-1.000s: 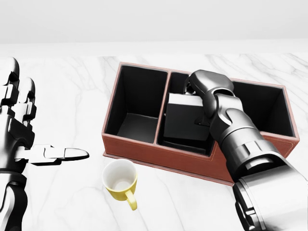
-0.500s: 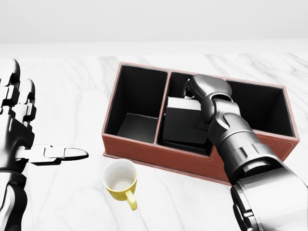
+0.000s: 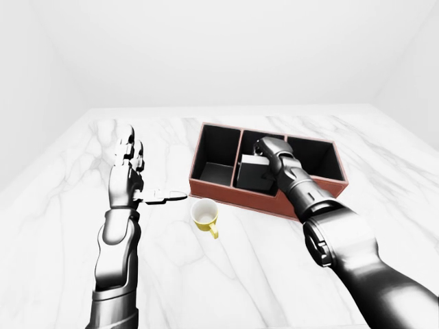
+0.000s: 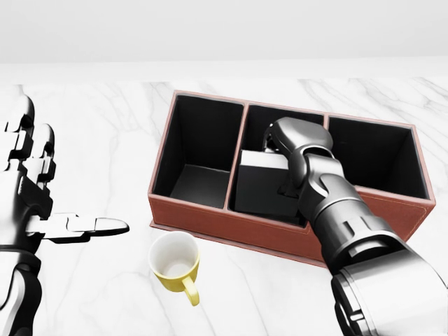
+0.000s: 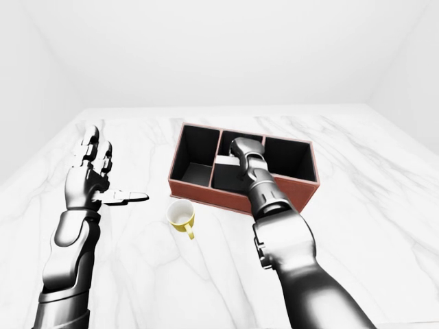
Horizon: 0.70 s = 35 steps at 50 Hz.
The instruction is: Pick up the book and place it in the caddy.
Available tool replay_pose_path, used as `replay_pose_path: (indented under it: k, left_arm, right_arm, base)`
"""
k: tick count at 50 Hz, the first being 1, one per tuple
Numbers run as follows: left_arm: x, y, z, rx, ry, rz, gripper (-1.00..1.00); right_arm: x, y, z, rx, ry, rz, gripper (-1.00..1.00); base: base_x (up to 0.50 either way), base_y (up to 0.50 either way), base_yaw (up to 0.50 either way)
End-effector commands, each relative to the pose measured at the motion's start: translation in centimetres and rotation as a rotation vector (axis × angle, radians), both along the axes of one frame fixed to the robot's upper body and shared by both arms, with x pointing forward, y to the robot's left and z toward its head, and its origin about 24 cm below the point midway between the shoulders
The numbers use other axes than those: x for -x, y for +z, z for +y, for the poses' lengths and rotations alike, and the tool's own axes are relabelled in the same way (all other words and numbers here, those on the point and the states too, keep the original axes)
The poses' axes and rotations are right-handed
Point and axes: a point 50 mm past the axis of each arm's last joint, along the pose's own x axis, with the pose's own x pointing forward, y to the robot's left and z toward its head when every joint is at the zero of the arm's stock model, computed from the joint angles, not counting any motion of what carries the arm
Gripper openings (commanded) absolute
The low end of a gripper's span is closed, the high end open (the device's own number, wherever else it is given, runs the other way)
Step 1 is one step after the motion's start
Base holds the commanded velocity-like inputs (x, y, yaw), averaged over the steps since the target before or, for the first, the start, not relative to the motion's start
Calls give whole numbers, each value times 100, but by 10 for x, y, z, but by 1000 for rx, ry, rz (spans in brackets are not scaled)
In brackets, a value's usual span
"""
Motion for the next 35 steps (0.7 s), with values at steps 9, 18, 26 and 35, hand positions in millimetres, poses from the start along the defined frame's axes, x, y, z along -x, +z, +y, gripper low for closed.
replay_pose_path:
  k: [9, 18, 26, 35]
  left_arm:
    - [-2, -6, 2, 4, 3, 30, 100]
    - [-3, -8, 1, 4, 3, 36, 100]
    - [-2, -8, 1, 4, 3, 36, 100]
    - [-4, -10, 2, 4, 4, 45, 100]
  right_arm:
    - [0, 2, 0, 24, -1, -37, -100]
    - [0, 1, 0, 28, 0, -31, -100]
    - [0, 1, 0, 27, -1, -30, -80]
    - [0, 2, -1, 26, -2, -32, 26]
  base:
    - [0, 0, 0]
    - [0, 0, 0]
    - [0, 0, 0]
    - [0, 0, 0]
